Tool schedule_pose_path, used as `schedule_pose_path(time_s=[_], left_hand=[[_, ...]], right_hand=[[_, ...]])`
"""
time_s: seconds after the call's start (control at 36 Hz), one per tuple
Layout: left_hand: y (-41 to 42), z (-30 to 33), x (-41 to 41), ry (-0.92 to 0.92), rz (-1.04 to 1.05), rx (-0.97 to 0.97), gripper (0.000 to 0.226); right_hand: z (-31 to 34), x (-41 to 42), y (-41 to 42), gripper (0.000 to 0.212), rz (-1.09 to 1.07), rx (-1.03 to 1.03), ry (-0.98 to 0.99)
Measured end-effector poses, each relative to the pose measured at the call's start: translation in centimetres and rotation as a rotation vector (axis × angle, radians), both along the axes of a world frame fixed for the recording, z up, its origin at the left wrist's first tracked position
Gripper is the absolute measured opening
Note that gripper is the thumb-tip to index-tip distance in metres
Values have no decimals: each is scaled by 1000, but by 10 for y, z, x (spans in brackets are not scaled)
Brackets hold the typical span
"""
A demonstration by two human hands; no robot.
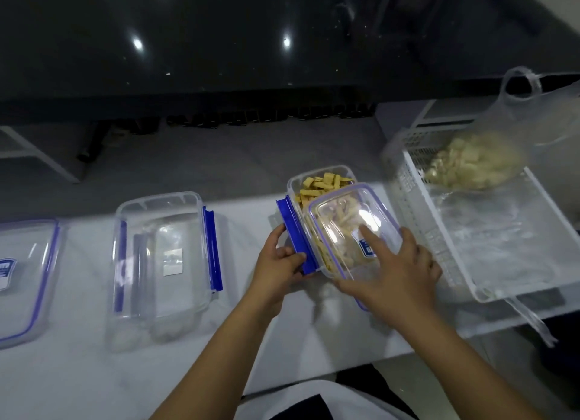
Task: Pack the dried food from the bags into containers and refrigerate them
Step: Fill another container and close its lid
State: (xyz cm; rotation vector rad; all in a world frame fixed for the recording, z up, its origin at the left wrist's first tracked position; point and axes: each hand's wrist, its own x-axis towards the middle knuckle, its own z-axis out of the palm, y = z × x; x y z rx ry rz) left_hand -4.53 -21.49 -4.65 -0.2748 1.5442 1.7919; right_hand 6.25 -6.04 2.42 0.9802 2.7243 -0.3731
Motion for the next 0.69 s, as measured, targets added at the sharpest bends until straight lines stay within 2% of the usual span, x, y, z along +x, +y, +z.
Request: schedule_pose_path(time_s=[0.14, 0.28, 0.5, 0.69], left_hand=[[0, -2, 0, -19, -9, -6, 72], [-2, 0, 3, 3, -10, 24, 70], [-2, 1, 5, 10, 8, 50, 69], [-3, 1, 6, 30, -3, 32, 70]], right_hand=[[5, 30, -7, 112, -2, -35, 2], [8, 23, -11, 110, -42, -32, 132], [-12, -43, -15, 111, -5, 13, 70], [-19, -10, -7, 112, -27, 14, 56]])
